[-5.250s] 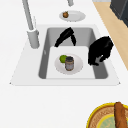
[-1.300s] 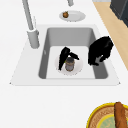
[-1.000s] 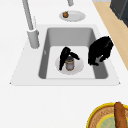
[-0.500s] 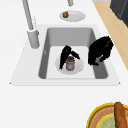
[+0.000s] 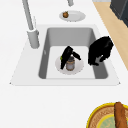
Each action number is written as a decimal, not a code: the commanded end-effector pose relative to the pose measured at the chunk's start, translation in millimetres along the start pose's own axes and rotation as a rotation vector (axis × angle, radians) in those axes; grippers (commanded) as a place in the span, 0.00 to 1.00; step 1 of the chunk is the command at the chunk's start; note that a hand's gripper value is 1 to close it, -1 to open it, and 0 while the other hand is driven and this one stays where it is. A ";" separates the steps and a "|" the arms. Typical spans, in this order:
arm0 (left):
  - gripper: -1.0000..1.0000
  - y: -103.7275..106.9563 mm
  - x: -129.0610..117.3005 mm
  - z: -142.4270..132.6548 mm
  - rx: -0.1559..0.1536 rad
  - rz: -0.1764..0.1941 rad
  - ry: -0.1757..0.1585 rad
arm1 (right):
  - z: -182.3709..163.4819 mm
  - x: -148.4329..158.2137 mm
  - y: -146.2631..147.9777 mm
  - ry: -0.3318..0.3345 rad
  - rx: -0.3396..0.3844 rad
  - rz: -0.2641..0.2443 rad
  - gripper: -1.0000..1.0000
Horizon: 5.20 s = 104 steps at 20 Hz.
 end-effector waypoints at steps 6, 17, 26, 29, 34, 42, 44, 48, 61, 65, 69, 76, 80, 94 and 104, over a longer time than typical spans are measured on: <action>0.50 0.0 0.0 0.0 0.000 0.000 0.000 | -4.2 1.5 0.1 0.000 -0.031 0.020 1.00; 0.50 0.0 0.0 0.0 0.000 0.000 0.000 | 50.9 8.6 -34.8 0.018 -0.077 0.026 1.00; 0.50 0.0 0.0 0.0 0.000 0.000 0.000 | 96.2 -2.6 -59.2 0.020 -0.079 0.006 1.00; 0.50 0.0 0.0 0.0 0.000 0.000 0.000 | 115.1 -8.6 -66.6 0.019 -0.084 0.009 1.00; 0.50 0.0 0.0 0.0 0.000 0.000 0.000 | 144.5 -18.5 -69.8 0.018 -0.093 0.010 1.00; 0.50 0.0 0.0 0.0 0.000 0.000 0.000 | 189.1 -17.9 -50.3 0.029 -0.166 -0.009 1.00; 0.50 0.0 0.0 0.0 0.000 0.000 0.000 | 201.5 -18.0 -47.6 0.028 -0.170 -0.010 1.00; 0.50 0.0 0.0 0.0 0.000 0.000 0.000 | 225.0 -20.7 -42.2 0.024 -0.176 -0.007 1.00; 0.50 0.0 0.0 0.0 0.000 0.000 0.000 | 293.7 -41.5 -37.5 0.007 -0.175 0.006 1.00; 0.50 0.0 0.0 0.0 0.000 0.000 0.000 | 314.7 -50.1 -33.9 0.007 -0.179 0.011 1.00; 0.50 0.0 0.0 0.0 0.000 0.000 0.000 | 336.5 -58.7 -31.5 0.008 -0.192 0.024 1.00; 0.50 0.0 0.0 0.0 0.000 0.000 0.000 | 374.4 -77.3 -27.7 0.006 -0.169 0.008 1.00; 0.50 0.0 0.0 0.0 0.000 0.000 0.000 | 389.9 -88.0 -25.4 0.003 -0.162 0.007 1.00; 0.50 0.0 0.0 0.0 0.000 0.000 0.000 | 440.1 -133.9 -11.2 -0.009 -0.145 -0.008 1.00; 0.50 0.0 0.0 0.0 0.000 0.000 0.000 | 463.3 -192.1 8.1 -0.032 -0.142 -0.009 1.00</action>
